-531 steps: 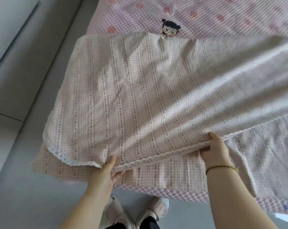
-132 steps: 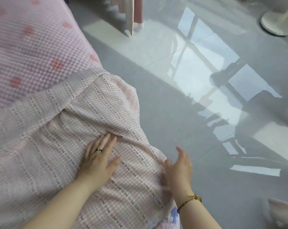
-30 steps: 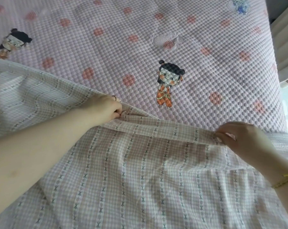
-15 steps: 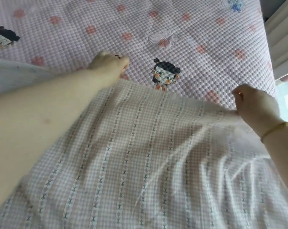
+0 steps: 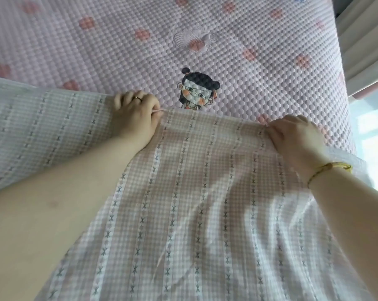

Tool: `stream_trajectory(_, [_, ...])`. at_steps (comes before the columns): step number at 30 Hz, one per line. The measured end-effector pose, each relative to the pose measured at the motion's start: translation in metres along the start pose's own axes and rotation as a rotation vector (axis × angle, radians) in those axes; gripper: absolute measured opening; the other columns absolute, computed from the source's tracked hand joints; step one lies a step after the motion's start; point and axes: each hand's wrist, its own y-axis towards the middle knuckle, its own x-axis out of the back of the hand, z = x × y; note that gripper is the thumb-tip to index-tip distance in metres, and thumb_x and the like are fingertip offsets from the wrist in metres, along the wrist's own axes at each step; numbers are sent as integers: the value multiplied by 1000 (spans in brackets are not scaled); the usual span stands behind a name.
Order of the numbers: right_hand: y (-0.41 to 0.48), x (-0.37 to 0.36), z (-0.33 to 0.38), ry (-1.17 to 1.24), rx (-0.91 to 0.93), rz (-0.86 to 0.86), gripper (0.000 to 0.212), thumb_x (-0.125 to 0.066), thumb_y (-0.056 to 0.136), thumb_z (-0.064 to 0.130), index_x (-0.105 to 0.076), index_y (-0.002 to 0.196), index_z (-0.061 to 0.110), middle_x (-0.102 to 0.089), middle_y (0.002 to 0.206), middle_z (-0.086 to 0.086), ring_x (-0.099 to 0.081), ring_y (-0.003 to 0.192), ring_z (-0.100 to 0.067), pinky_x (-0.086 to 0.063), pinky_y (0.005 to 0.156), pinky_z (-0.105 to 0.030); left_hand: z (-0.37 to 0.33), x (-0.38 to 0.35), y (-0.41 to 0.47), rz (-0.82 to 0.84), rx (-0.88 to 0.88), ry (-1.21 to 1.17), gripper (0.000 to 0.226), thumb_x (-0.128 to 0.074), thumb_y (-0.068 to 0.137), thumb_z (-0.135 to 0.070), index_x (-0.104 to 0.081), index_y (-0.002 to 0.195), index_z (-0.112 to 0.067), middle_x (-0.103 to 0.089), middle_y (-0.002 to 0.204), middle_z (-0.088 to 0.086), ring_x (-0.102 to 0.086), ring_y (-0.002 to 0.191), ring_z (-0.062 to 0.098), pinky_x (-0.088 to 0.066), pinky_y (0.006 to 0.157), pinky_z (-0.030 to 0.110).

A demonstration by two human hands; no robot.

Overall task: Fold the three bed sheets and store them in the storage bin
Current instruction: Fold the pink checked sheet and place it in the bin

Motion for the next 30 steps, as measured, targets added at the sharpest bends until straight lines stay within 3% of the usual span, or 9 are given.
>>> stream_trajectory(2, [-7, -23, 4, 25, -82, -30, 35, -40, 97, 32, -57, 116, 9, -56, 117, -13, -44, 114, -31, -32, 96, -41, 1, -8, -3, -4, -2, 50, 22, -48, 93, -26, -58, 96, -6, -56, 108, 13, -42, 110, 31, -11, 96, 34])
stream_trajectory(5, [-11, -41, 4, 86, -131, -74, 36, -39, 97, 31, -51, 118, 6, -54, 121, -15, -43, 117, -31, -29, 99, -39, 2, -16, -5, 2, -35, 104, 24, -47, 93, -25, -59, 98, -5, -56, 109, 16, -41, 114, 33, -10, 99, 36])
stream_trajectory(9, [2, -14, -15, 305, -113, 146, 32, -45, 93, 42, -53, 111, 17, -59, 103, -4, -53, 96, -22, -42, 83, -32, -9, -11, -1, 83, 1, 171, 27, -43, 95, -24, -57, 108, -6, -47, 128, 12, -30, 127, 30, 2, 113, 42])
stream_trajectory(12, [0, 5, -46, 441, -121, 306, 22, -55, 88, 42, -55, 98, 22, -52, 82, 7, -51, 78, -12, -40, 70, -24, -21, -2, -14, 88, 78, 169, 24, -40, 95, -17, -55, 114, -12, -28, 147, 9, -18, 136, 28, 5, 114, 44])
stream_trajectory(16, [-9, 0, -79, 427, -54, 305, 27, -58, 86, 41, -62, 103, 20, -52, 92, 7, -48, 91, -14, -34, 78, -24, -52, 6, -85, 134, 264, -67, 41, -42, 93, -11, -46, 134, -15, -14, 155, 6, -22, 135, 38, -24, 110, 51])
stream_trajectory(19, [-10, 3, -91, 448, 63, 318, 31, -55, 87, 44, -62, 101, 18, -51, 88, 5, -47, 83, -13, -37, 70, -23, -115, -3, -168, 51, 151, -165, 41, -42, 90, -30, -50, 127, -14, -37, 144, 18, -49, 119, 40, -47, 90, 53])
stream_trajectory(22, [-12, 8, -114, 484, 108, 391, 35, -51, 88, 47, -59, 85, 13, -45, 68, 2, -42, 60, -13, -34, 53, -23, -209, -27, -242, 69, 205, -153, 48, -25, 92, -50, -42, 125, -19, -50, 134, 18, -37, 123, 30, -32, 102, 49])
stream_trajectory(26, [-31, 5, -200, 517, 36, 394, 35, -54, 89, 35, -47, 63, 13, -41, 61, 0, -41, 61, -17, -34, 49, -21, -333, -57, -293, 163, 398, -30, 60, -10, 95, -51, -40, 127, -11, -54, 130, 21, -33, 125, 30, -12, 107, 45])
stream_trajectory(30, [-68, -10, -274, 545, 34, 517, 40, -65, 83, 30, -39, 58, 12, -36, 55, -2, -31, 50, -14, -23, 36, -15, -365, -75, -290, 180, 536, 41, 65, -10, 95, -50, -43, 128, -4, -50, 133, 23, -28, 126, 32, -10, 104, 47])
